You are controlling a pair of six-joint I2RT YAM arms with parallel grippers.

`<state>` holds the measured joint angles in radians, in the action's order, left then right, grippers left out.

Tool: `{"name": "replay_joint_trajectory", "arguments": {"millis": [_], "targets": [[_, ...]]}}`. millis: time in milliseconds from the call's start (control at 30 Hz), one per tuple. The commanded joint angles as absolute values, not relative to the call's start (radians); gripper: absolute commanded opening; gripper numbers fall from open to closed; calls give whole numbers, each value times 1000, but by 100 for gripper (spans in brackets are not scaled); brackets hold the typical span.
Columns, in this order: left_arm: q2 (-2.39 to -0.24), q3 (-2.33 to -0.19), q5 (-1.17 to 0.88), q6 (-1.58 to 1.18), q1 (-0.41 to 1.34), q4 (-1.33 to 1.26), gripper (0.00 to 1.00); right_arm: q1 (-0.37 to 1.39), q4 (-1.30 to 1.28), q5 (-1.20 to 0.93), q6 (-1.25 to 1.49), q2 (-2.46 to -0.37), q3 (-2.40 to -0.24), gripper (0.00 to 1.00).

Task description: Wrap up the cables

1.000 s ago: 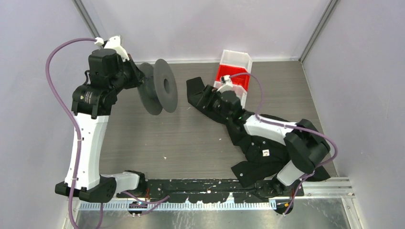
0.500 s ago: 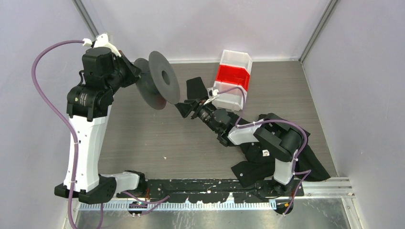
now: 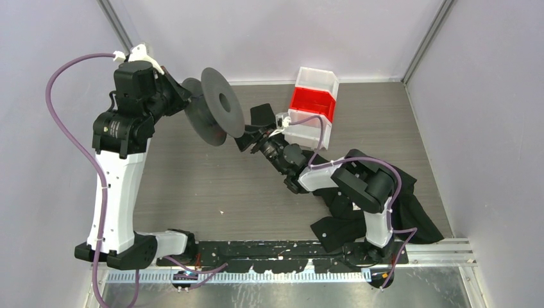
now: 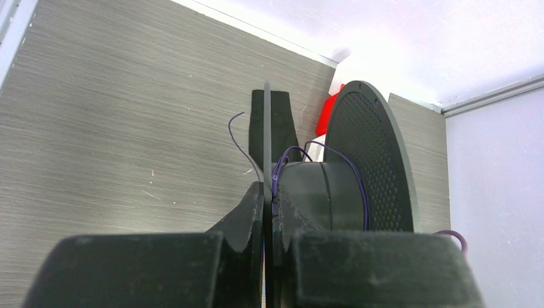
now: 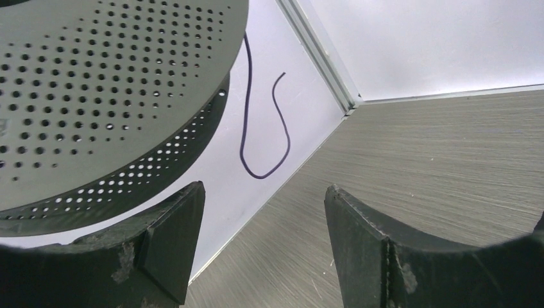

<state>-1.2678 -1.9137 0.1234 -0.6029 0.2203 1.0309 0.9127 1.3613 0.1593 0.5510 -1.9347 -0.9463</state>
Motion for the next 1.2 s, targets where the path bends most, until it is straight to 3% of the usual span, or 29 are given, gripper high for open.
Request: {"name": "replay_joint_trajectory", "arguments": {"millis": [0,233,333,467,533,867,1167], "targets": [[-1249,-1964,126,-636,219,965,0,916,1436,206,527,-1955,-1011,71],[-1245,-1956,121,-641,219,965,0,919,1436,210,541,-1991,-1069,66],[-1241,-1955,120,-643,219,965,0,919,1437,215,546,-2006,-1083,58],[-1238,-1953,128,-644,219,966,0,919,1436,222,556,-2017,-1087,18],[-1234,-1944,138,-649,219,959,1,920,1437,211,556,-2010,-1071,3],[-1228,-1804,223,-699,220,816,1,935,1408,152,632,-1861,-825,0],[-1231,-1664,298,-735,219,723,1,961,1005,64,686,-1631,-735,0]]}}
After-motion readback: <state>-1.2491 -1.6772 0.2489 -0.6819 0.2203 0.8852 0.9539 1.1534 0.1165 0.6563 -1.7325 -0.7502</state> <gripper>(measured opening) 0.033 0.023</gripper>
